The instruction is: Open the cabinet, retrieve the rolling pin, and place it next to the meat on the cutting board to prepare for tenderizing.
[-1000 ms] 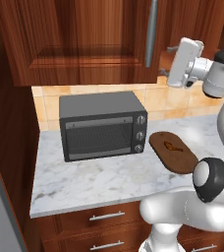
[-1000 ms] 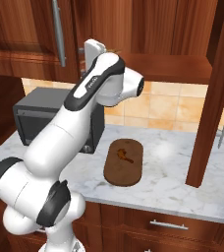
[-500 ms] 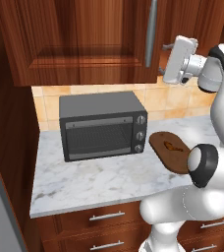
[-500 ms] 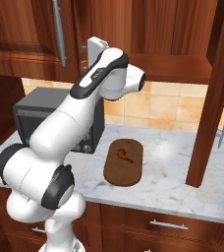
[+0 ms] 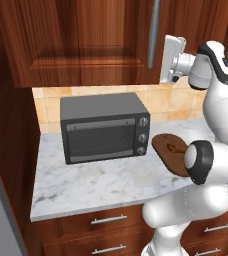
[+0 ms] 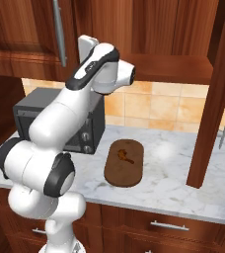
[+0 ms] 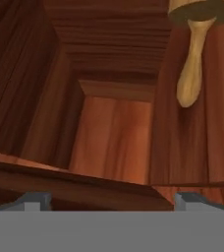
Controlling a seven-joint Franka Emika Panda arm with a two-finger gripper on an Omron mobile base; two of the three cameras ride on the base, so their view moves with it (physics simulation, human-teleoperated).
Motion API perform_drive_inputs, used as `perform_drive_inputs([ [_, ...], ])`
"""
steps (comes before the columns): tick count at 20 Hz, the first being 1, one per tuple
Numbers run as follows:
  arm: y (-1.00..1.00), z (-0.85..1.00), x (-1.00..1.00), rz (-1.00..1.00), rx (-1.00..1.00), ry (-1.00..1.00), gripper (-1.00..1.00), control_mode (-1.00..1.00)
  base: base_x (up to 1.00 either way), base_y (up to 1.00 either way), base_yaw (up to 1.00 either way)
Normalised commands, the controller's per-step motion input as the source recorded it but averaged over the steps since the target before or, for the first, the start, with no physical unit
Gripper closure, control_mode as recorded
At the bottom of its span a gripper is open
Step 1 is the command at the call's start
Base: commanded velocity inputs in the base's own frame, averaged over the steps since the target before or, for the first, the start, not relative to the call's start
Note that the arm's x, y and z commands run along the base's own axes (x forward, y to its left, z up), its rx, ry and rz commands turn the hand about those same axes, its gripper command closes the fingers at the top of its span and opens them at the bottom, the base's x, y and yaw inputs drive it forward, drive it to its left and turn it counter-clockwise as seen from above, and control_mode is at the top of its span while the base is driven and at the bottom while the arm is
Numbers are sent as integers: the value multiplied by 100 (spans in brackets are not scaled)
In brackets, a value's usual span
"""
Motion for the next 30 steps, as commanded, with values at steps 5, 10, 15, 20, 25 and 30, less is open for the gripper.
perform_drive_inputs([
  [5,56,0,-35,18,0,-1,-100,-100,0,0,0],
  [10,50,0,-66,22,0,-8,-100,-100,0,0,0],
  [15,59,0,-69,21,0,-9,-100,-100,0,0,0],
  [20,71,0,-78,16,0,-13,-100,-100,0,0,0],
  [25,75,0,-94,11,0,-18,-100,-100,0,0,0],
  [30,76,0,-100,1,0,-23,-100,-100,0,0,0],
])
